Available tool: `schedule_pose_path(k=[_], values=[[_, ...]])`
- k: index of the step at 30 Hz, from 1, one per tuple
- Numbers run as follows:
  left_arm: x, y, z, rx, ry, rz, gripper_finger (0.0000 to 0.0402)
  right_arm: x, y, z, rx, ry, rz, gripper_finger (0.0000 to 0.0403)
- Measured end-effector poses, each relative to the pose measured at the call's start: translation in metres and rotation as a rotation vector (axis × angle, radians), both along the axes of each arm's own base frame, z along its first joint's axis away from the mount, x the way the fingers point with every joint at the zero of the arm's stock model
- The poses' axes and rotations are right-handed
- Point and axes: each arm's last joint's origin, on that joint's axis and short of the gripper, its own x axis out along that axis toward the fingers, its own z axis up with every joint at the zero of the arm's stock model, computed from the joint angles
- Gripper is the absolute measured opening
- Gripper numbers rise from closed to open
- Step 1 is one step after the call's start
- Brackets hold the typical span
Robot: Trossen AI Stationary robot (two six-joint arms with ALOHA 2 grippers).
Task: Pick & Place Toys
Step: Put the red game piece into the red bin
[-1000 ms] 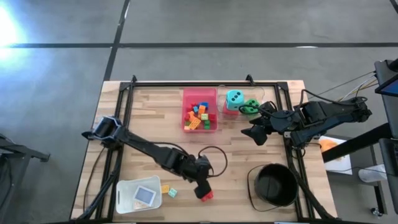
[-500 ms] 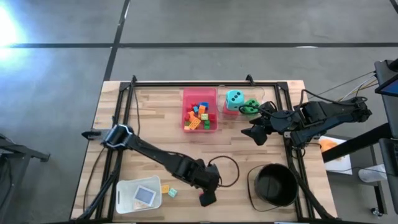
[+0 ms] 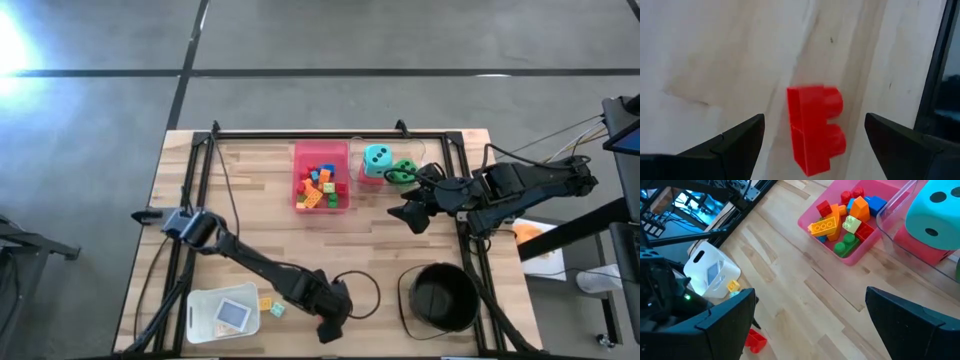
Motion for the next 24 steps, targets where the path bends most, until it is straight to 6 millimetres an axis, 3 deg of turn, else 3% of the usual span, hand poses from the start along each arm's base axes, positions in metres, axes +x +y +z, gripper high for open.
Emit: schedule_pose_path(k=[24], values=[[0.0011, -0.0032, -0.0118, 0.08, -0.029, -0.154, 0.0349, -0.0001, 0.0, 0.0, 0.0, 0.0, 0.0, 0.037]])
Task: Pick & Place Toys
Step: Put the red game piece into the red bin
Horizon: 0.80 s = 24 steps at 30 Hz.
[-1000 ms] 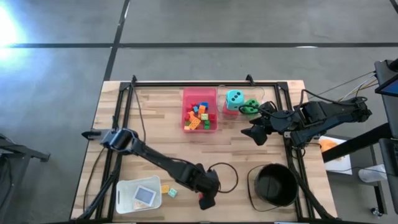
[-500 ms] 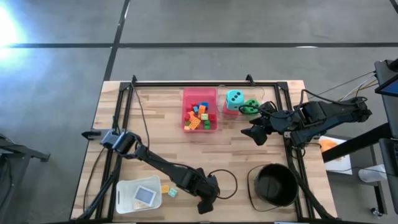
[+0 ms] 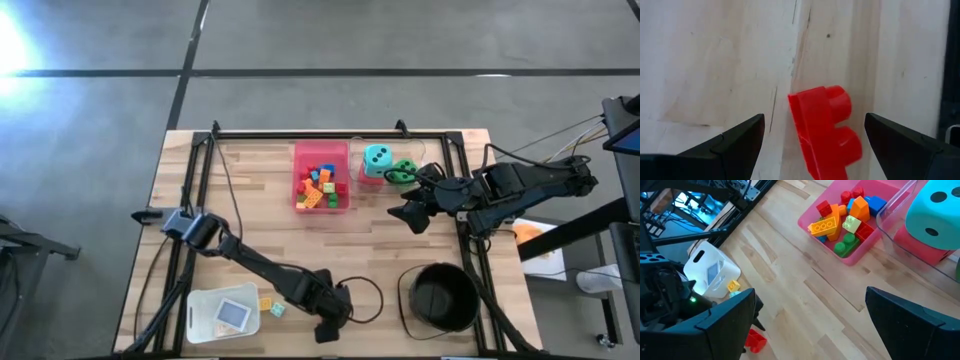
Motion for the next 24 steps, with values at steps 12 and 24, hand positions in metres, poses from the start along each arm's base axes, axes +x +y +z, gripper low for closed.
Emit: schedule_pose_path(k=[12, 24], values=[[0.001, -0.002, -0.013, -0.012, 0.03, -0.022, 0.0318, 0.0, 0.0, 0.0, 0.0, 0.0, 0.0, 0.037], [0.004, -0.001, -0.009, -0.03, 0.009, -0.019, 0.0093, 0.0, 0.0, 0.0, 0.001, 0.0, -0.001, 0.037]])
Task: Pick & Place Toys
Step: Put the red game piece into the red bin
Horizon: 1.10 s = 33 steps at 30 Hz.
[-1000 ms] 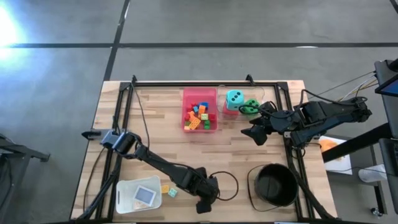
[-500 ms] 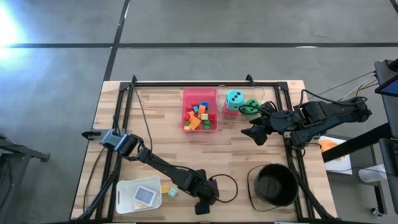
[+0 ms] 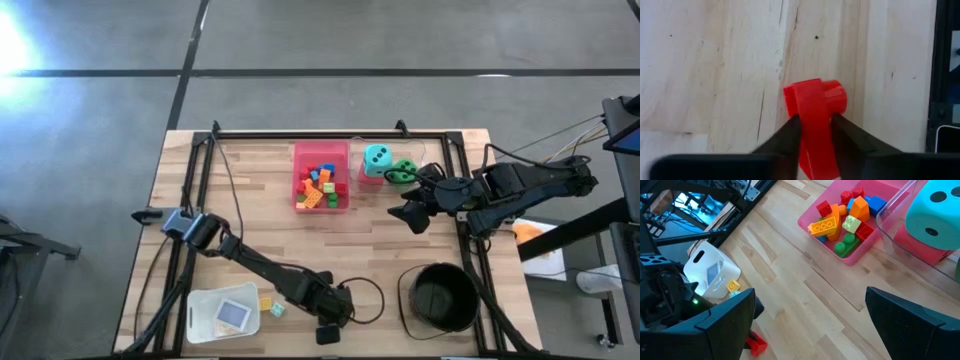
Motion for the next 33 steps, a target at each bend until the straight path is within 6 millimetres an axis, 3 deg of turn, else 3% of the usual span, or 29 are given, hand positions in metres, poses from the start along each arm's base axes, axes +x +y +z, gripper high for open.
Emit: schedule_pose_path(k=[2, 16, 33], values=[[0.0, 0.001, 0.0, -0.004, 0.002, 0.003, 0.0061, 0.0, 0.0, 0.0, -0.001, 0.0, 0.001, 0.037], [0.005, 0.011, 0.0, -0.067, 0.044, 0.108, 0.0062, 0.0, 0.0, 0.0, 0.0, 0.0, 0.0, 0.037], [0.026, 0.026, 0.036, -0.14, -0.023, 0.242, 0.0062, 0.0, 0.0, 0.0, 0.0, 0.0, 0.0, 0.037]])
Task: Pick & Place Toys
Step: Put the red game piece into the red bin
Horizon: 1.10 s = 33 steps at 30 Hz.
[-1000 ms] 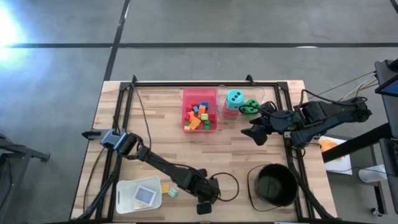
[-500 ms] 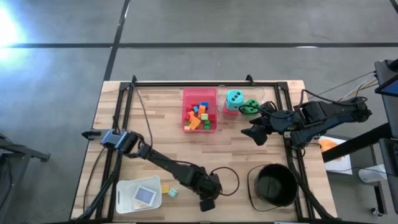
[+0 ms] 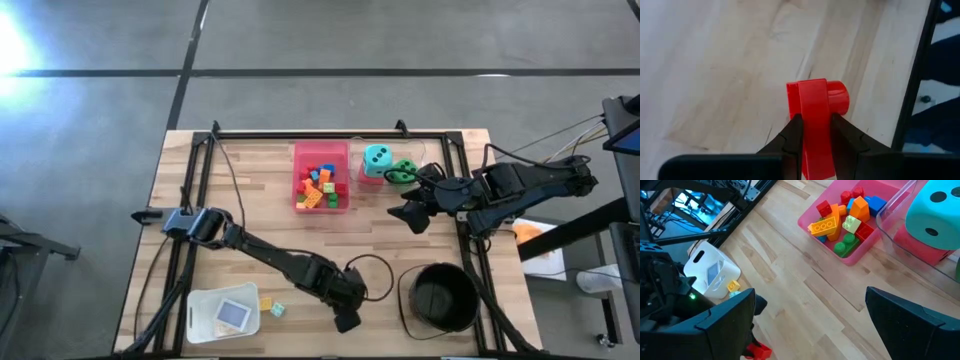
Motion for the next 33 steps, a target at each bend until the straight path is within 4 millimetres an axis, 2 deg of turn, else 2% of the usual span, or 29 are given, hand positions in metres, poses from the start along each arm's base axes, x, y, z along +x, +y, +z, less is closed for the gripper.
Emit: schedule_pose_path(k=[8, 16, 24, 33], values=[[0.0, 0.011, 0.021, -0.081, 0.015, 0.166, 0.0062, 0.0, 0.0, 0.0, 0.0, 0.001, 0.0, 0.037], [-0.01, 0.015, 0.048, -0.141, 0.029, 0.301, 0.0062, 0.0, 0.0, 0.0, 0.0, 0.0, 0.0, 0.037], [-0.015, 0.025, 0.059, -0.101, 0.018, 0.38, 0.0062, 0.0, 0.0, 0.0, 0.0, -0.001, 0.0, 0.037], [-0.013, 0.05, 0.07, -0.063, -0.005, 0.473, 0.0062, 0.0, 0.0, 0.0, 0.001, 0.0, 0.0, 0.037]])
